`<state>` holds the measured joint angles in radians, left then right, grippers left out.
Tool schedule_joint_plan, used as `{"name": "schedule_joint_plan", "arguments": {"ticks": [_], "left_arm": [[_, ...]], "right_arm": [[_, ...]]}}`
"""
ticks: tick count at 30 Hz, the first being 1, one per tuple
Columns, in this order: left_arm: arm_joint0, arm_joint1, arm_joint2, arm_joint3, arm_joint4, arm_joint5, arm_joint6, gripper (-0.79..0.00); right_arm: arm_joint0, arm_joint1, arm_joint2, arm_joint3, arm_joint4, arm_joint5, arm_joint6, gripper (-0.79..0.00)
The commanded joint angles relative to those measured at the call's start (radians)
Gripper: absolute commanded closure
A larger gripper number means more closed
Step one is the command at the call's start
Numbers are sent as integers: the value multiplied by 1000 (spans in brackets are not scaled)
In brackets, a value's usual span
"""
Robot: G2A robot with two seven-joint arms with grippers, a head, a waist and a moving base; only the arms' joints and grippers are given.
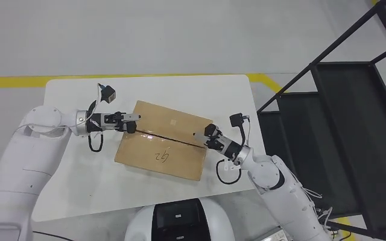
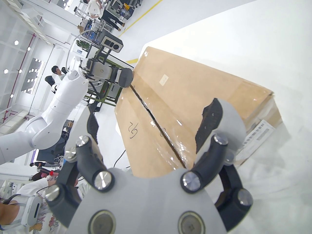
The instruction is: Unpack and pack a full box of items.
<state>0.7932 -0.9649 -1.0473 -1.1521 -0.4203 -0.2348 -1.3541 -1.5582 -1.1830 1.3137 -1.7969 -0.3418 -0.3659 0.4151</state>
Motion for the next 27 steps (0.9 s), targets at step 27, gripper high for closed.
{"name": "schedule_joint_plan", "arguments": {"ticks": [27], "left_arm": [[-2,0,1,3,7,-1,0,-785]], "right_arm": [[-359,22,109,-163,2,140,-86,-785]]}}
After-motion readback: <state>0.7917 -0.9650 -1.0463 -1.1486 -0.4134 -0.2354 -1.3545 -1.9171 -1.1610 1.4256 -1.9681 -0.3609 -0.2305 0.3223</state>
